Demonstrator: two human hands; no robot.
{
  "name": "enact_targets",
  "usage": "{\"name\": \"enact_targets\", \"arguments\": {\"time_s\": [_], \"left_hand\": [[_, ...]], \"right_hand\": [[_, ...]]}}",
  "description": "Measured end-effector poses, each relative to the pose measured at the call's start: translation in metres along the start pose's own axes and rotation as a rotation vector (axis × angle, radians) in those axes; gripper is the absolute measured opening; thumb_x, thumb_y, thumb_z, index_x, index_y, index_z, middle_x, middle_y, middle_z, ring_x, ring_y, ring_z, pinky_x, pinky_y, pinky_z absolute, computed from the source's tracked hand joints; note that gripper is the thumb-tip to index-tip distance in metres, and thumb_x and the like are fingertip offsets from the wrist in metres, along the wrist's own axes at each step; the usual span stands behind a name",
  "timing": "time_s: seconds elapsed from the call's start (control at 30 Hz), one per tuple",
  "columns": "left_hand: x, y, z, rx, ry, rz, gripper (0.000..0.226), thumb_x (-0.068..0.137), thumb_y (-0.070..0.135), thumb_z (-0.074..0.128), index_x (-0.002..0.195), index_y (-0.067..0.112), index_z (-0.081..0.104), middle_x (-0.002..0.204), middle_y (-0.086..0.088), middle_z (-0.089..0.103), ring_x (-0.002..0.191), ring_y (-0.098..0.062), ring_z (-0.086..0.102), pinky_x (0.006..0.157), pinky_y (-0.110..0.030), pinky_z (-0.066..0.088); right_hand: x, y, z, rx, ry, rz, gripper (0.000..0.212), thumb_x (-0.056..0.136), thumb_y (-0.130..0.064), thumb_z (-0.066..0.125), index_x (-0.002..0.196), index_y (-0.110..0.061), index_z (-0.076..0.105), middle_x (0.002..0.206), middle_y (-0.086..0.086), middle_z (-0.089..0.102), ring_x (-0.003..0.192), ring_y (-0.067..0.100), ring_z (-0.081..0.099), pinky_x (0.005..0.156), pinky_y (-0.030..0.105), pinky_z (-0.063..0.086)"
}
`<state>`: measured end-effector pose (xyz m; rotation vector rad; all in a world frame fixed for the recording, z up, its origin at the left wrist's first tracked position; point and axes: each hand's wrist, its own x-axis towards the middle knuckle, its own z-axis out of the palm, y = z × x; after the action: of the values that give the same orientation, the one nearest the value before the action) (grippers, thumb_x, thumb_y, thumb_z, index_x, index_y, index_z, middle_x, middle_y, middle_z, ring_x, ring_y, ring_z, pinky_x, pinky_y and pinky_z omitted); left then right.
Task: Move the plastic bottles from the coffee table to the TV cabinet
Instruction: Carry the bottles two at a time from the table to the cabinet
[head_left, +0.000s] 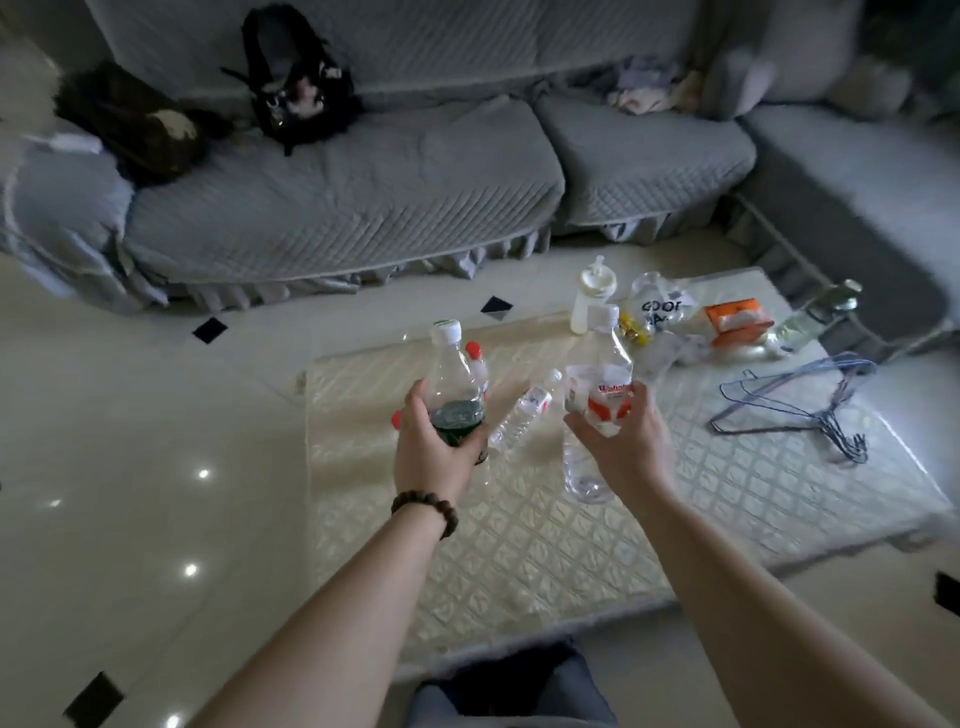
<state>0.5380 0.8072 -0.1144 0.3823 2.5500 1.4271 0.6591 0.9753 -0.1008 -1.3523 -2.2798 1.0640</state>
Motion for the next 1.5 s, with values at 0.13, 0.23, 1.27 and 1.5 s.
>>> {"name": "enact_targets", "arguments": {"time_s": [0.13, 0.23, 1.27, 1.5], "left_hand": [[-0.022, 0.013, 0.01, 0.016, -0.148, 0.097, 0.09, 0.07, 0.036, 0.082, 0.143, 0.021, 0.031, 0.13, 0.002, 0.05, 0.11, -0.013, 0.053, 0.083, -0.02, 0.039], [-0.043, 0.02, 0.025, 0.004, -0.264, 0.156, 0.089, 0.071, 0.033, 0.082, 0.143, 0.022, 0.031, 0.134, 0.003, 0.048, 0.117, -0.015, 0.051, 0.086, -0.02, 0.037], [-0.587, 0.162, 0.298, 0.067, -1.553, 0.656, 0.086, 0.071, 0.029, 0.082, 0.14, 0.031, 0.031, 0.113, 0.005, 0.051, 0.095, -0.012, 0.055, 0.083, -0.028, 0.051], [-0.705, 0.194, 0.36, 0.05, -1.659, 0.695, 0.09, 0.069, 0.026, 0.084, 0.142, 0.029, 0.03, 0.121, 0.004, 0.05, 0.104, -0.014, 0.058, 0.086, -0.031, 0.055]], "right_hand": [[-0.038, 0.024, -0.024, 0.063, 0.127, 0.078, 0.066, 0.073, -0.054, 0.073, 0.122, -0.021, 0.043, 0.111, -0.001, 0.058, 0.097, 0.019, 0.056, 0.078, 0.037, 0.049], [-0.071, 0.045, -0.044, 0.104, 0.232, 0.139, 0.056, 0.074, -0.051, 0.074, 0.113, -0.023, 0.046, 0.104, -0.003, 0.058, 0.091, 0.017, 0.057, 0.077, 0.035, 0.05], [-0.504, 0.384, -0.315, 0.171, 1.294, 1.066, 0.074, 0.068, -0.048, 0.079, 0.128, -0.02, 0.045, 0.119, 0.004, 0.061, 0.104, 0.024, 0.06, 0.083, 0.033, 0.05], [-0.554, 0.462, -0.388, 0.161, 1.357, 1.12, 0.073, 0.07, -0.048, 0.078, 0.127, -0.016, 0.045, 0.12, 0.006, 0.061, 0.104, 0.025, 0.061, 0.077, 0.027, 0.045]]}}
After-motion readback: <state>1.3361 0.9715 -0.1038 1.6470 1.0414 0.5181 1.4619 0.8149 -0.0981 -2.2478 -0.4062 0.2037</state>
